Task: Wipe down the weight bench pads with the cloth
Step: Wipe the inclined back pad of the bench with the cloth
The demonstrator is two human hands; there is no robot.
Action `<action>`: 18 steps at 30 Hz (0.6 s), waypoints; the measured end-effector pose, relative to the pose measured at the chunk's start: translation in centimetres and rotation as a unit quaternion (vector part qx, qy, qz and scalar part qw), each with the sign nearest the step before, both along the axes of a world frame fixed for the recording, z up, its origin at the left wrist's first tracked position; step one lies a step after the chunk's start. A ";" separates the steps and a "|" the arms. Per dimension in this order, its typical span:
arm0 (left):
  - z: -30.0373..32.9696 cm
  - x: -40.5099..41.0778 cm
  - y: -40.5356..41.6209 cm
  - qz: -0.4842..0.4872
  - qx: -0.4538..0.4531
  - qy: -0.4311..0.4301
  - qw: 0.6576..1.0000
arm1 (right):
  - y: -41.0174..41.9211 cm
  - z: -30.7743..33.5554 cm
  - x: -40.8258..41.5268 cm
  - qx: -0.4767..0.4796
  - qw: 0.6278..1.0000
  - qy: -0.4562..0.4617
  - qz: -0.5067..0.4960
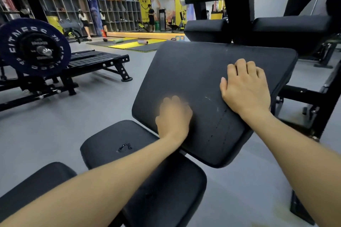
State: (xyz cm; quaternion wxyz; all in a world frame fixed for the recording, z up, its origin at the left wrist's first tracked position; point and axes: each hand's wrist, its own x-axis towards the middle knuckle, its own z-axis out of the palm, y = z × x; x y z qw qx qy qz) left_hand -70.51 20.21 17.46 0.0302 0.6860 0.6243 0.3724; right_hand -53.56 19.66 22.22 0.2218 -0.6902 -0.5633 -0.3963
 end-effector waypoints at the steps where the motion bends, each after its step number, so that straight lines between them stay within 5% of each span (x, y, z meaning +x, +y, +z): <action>1: 0.2 0.6 -0.2 -0.012 0.018 0.013 1.000 | 0.0 0.0 -0.1 0.000 1.000 0.002 0.002; 11: 2.8 3.5 3.1 -0.033 0.108 0.051 0.992 | -0.1 1.3 1.2 -0.022 0.995 0.068 0.073; 18: 3.3 5.6 1.7 -0.109 0.218 0.104 0.964 | -0.5 3.9 6.1 0.011 0.996 0.087 0.030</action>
